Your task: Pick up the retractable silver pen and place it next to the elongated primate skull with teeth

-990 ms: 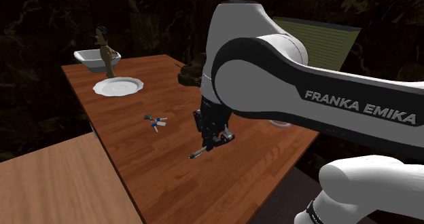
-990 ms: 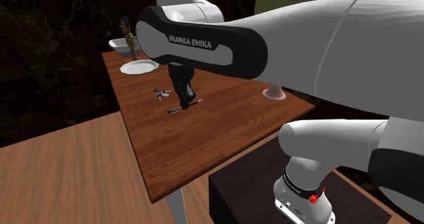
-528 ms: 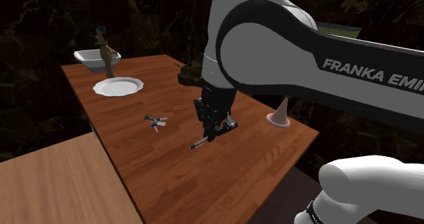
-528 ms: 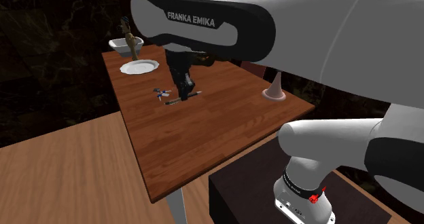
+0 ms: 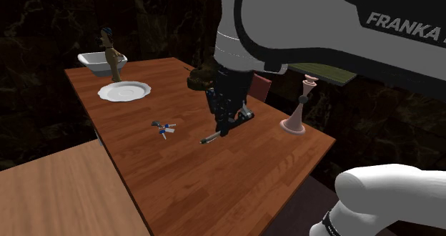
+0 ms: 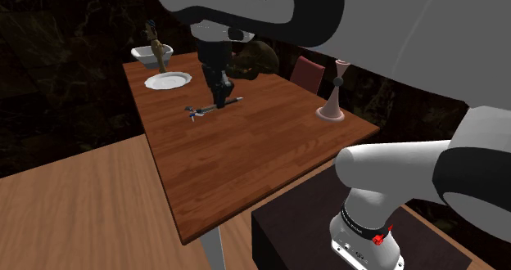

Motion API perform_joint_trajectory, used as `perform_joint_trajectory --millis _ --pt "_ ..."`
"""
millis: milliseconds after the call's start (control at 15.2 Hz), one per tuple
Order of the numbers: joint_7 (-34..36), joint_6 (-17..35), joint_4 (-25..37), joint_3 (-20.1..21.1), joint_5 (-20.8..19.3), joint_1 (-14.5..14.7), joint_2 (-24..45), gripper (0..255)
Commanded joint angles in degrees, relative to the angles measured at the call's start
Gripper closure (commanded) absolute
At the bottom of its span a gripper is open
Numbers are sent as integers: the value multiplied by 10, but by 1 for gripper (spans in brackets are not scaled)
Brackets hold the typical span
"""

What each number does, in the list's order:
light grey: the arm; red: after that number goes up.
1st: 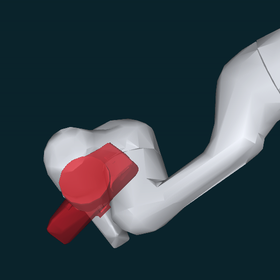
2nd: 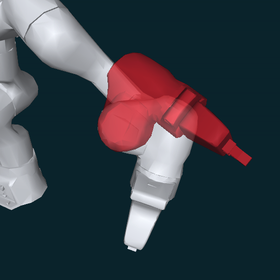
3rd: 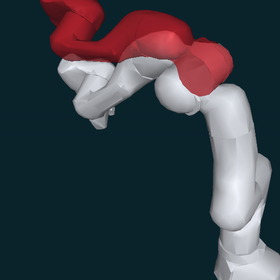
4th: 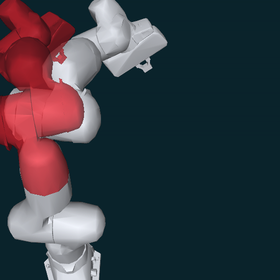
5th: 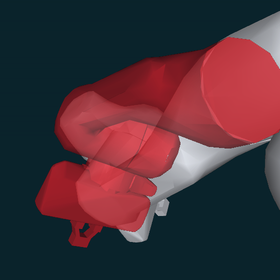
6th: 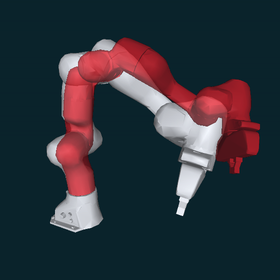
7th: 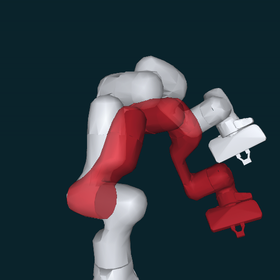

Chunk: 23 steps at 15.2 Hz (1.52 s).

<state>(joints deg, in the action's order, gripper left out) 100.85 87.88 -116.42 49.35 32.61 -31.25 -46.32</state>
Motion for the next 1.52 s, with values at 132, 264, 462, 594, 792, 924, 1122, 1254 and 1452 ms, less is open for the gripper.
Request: perform_joint_trajectory --millis 132,264,462,594,792,924,1122,1254,1452 --pt "5 -26 37 -8 -11 -7 13 255" --pt "8 -38 55 -11 -16 -11 20 255" --pt "13 -57 84 -14 -23 -17 30 255" --pt "17 -69 104 -16 -27 -21 38 255" --pt "21 -83 126 -17 -32 -26 47 255" --pt "0 -73 125 -22 -45 -39 63 255" --pt "-29 -58 128 -26 -66 -61 91 255" --pt "-46 -48 132 -27 -80 -76 112 255" --pt "-68 -33 145 -24 -102 -102 148 255"
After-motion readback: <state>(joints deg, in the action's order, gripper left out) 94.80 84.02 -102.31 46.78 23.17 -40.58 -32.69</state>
